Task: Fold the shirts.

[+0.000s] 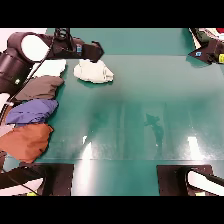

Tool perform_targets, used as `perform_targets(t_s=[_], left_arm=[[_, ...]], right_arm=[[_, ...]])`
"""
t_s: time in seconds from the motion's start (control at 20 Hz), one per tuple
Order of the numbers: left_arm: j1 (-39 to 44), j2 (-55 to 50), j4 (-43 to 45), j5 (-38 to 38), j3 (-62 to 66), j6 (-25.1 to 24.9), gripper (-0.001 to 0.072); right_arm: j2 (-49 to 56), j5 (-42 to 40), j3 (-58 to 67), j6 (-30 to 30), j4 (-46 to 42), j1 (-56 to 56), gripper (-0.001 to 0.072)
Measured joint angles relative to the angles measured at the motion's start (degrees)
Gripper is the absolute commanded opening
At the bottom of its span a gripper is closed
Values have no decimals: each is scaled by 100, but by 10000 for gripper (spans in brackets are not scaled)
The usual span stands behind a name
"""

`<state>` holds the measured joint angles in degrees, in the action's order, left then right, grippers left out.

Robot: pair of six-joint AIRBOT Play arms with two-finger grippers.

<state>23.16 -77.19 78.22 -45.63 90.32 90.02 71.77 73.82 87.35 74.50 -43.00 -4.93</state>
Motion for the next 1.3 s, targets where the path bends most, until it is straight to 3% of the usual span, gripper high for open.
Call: perform_targets(t_s=[0.2, 0.6, 0.75, 1.0, 1.3], left_arm=[[-706, -815, 282, 28, -2, 490, 566], [-1209, -2398, -225, 710, 109, 352, 549], [-1220, -2603, -350, 809, 168, 219, 26], [-1237, -2496, -385, 442, 905, 138, 26], [-1209, -962, -363, 11, 2092, -4, 26]], right_arm=[[2, 17, 0, 2, 184, 0, 16], [2, 138, 0, 2, 275, 0, 16], [2, 164, 0, 2, 278, 0, 16], [-44, 184, 46, 4, 284, 0, 16], [-98, 330, 925, 4, 299, 0, 16]])
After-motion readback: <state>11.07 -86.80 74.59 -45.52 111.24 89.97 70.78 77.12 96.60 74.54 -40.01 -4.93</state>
